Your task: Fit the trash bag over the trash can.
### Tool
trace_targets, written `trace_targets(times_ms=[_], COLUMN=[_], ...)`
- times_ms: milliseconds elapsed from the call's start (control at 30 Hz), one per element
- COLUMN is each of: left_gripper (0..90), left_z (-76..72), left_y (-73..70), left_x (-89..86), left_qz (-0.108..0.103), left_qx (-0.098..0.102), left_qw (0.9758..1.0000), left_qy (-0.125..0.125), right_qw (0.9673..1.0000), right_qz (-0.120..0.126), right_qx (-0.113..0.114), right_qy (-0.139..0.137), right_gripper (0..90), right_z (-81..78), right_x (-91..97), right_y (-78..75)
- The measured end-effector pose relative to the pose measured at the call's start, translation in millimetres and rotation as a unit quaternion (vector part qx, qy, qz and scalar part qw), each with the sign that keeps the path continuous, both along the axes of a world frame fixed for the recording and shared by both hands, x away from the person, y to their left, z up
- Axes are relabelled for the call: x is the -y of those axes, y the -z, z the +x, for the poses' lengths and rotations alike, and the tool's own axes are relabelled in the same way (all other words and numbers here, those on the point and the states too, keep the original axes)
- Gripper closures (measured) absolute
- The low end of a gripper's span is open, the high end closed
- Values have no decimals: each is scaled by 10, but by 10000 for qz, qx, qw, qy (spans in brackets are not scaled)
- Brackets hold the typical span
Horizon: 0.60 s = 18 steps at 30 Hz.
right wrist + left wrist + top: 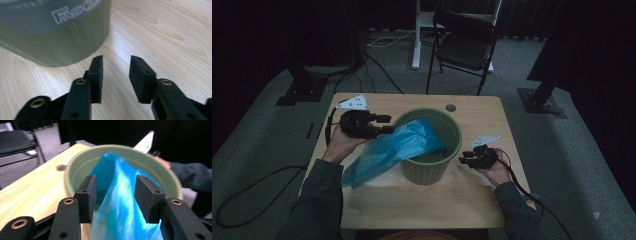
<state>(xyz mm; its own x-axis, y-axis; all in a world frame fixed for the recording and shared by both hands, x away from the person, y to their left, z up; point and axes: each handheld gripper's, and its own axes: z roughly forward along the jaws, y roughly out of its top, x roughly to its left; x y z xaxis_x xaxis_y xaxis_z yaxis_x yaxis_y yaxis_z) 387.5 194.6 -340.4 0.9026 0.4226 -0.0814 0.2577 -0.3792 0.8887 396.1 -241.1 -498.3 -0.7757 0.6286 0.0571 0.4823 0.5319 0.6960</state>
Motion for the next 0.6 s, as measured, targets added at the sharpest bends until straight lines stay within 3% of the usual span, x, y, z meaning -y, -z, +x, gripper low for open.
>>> trace_targets(times_ms=[267,433,533,600], left_gripper=[491,476,456,457], left_z=[-122,-192,-212,-207], left_y=[116,170,193,231], left_x=[-139,-222,-209,-148], left_qz=[27,-78,-24,126], left_qx=[-34,-4,9,-4], left_qw=[10000,10000,10000,9999], left_qy=[12,28,29,18], right_qw=[10000,9999,9998,9997], right_qz=[-5,100,144,189], right_qx=[56,86,122,117], right_qy=[47,107,112,103], right_gripper=[680,658,653,640], right_z=[-15,-32,-42,-63], right_x=[-5,50,80,123], right_y=[-47,-107,-141,-202])
